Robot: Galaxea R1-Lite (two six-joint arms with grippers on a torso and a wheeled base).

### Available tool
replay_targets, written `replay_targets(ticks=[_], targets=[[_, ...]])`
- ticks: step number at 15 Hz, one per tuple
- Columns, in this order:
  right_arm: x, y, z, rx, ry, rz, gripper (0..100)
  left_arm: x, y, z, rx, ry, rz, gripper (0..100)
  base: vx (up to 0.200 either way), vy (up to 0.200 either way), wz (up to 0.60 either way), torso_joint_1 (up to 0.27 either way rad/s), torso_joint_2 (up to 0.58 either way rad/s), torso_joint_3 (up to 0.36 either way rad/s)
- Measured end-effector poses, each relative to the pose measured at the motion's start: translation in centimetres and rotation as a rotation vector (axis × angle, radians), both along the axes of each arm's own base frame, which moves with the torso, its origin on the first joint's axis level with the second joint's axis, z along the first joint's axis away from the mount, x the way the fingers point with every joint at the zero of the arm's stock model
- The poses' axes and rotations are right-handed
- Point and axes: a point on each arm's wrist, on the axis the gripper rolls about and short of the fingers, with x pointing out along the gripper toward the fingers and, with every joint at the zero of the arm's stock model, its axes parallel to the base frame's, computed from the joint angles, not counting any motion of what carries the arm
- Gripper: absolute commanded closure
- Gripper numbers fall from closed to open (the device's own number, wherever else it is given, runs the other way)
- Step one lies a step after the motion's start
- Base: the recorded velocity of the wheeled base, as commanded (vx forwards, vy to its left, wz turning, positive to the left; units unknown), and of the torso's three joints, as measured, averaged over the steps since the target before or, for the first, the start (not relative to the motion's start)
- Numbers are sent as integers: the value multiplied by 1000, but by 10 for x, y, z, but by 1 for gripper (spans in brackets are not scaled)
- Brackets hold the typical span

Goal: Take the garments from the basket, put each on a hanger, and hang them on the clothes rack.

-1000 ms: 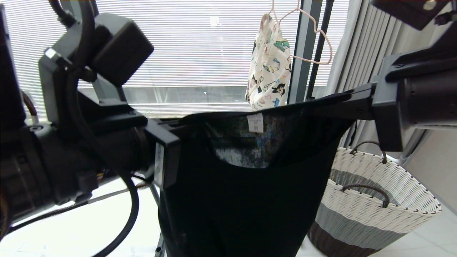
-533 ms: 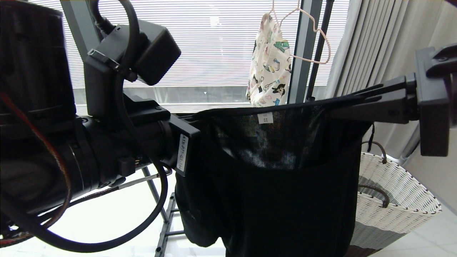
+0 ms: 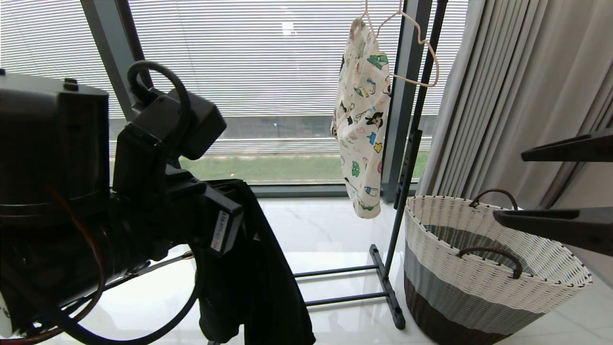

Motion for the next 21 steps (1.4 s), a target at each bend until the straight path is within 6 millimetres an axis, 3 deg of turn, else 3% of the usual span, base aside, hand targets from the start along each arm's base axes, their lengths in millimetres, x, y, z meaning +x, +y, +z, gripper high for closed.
replay_targets(ticks=[4,8,12,17,21], targets=[[19,-40,-17,-38,-15,-387,0,3,58,-2,52,41,165,100,0,0,0,0,0,0],[34,-45,-29,0,-115,-524,0,-7,95,-10,14,51,332,100,0,0,0,0,0,0],[38,-45,-37,-21,-123,-564,0,-15,113,-16,12,52,429,100,0,0,0,0,0,0],[49,-41,-35,8,-155,-563,0,-22,118,-14,5,31,445,100,0,0,0,38,-180,-184],[52,-39,-37,1,-149,-558,0,-25,118,-12,1,20,443,100,0,0,0,174,-524,-298]])
